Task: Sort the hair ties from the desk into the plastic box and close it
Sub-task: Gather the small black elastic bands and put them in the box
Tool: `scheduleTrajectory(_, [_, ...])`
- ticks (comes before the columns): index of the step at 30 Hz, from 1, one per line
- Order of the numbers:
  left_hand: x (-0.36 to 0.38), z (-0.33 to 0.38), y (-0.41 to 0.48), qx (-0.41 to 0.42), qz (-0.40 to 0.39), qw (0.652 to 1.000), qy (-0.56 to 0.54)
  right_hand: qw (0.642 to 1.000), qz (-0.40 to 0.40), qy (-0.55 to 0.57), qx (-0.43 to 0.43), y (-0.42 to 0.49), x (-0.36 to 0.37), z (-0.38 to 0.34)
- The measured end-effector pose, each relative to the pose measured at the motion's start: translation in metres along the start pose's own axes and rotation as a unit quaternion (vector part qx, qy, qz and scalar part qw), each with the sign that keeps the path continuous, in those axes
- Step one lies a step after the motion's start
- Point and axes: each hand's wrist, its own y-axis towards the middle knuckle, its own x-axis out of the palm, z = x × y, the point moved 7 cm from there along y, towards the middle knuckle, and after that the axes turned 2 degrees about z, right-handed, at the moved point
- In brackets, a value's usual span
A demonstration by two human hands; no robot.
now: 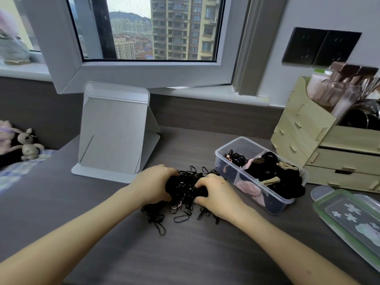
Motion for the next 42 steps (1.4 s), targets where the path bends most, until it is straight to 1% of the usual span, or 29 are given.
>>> scheduleTrajectory(4, [-0.010,-0.001,-0.001,0.014,0.044,0.999,-0.009,0.999,0.027,0.033,0.016,0.000,-0.018,0.000])
scheduleTrajectory(9, [-0.019,-0.004,-0.001,0.007,0.077,0.997,-0.027,0.994,0.010,0.105,0.006,0.003,-0.050,-0.006])
scheduleTrajectory(13, [-0.024,-0.007,0.001,-0.003,0.090,0.995,-0.036,0.982,0.007,0.181,0.046,0.012,-0.086,0.006])
scheduleTrajectory(16, [-0.024,-0.008,0.003,-0.006,0.087,0.995,-0.040,0.977,0.010,0.197,0.079,0.031,-0.119,0.026])
scheduleTrajectory(18, [-0.024,-0.007,0.003,-0.008,0.083,0.996,-0.041,0.982,0.011,0.147,0.115,0.048,-0.135,0.046])
scheduleTrajectory(19, [-0.025,-0.007,0.003,-0.008,0.082,0.996,-0.041,0.985,-0.002,0.107,0.134,0.057,-0.138,0.055])
scheduleTrajectory(22, [-0.029,-0.005,0.006,-0.004,0.084,0.995,-0.048,0.983,-0.081,0.018,0.163,0.077,-0.124,0.071])
scheduleTrajectory(26, [-0.036,-0.006,0.008,-0.005,0.076,0.996,-0.053,0.976,-0.166,-0.093,0.107,0.090,-0.096,0.071])
scheduleTrajectory(29, [-0.043,-0.005,0.010,0.001,0.072,0.996,-0.058,0.973,-0.186,-0.101,0.091,0.089,-0.094,0.071])
scheduleTrajectory(32, [-0.053,-0.004,0.014,0.001,0.065,0.995,-0.071,0.980,-0.156,-0.090,0.081,0.085,-0.108,0.068])
scheduleTrajectory(35, [-0.064,0.002,0.021,-0.002,0.054,0.993,-0.101,0.983,-0.074,-0.165,0.035,0.077,-0.132,0.059])
scheduleTrajectory(37, [-0.073,0.010,0.029,0.004,0.054,0.992,-0.117,0.982,-0.033,-0.186,0.009,0.068,-0.144,0.052])
scheduleTrajectory(39, [-0.081,0.022,0.038,0.012,0.047,0.989,-0.141,0.985,-0.013,-0.175,-0.002,0.056,-0.152,0.050])
scheduleTrajectory(42, [-0.096,0.044,0.055,0.027,0.048,0.980,-0.190,0.987,-0.005,-0.161,0.000,0.038,-0.158,0.053])
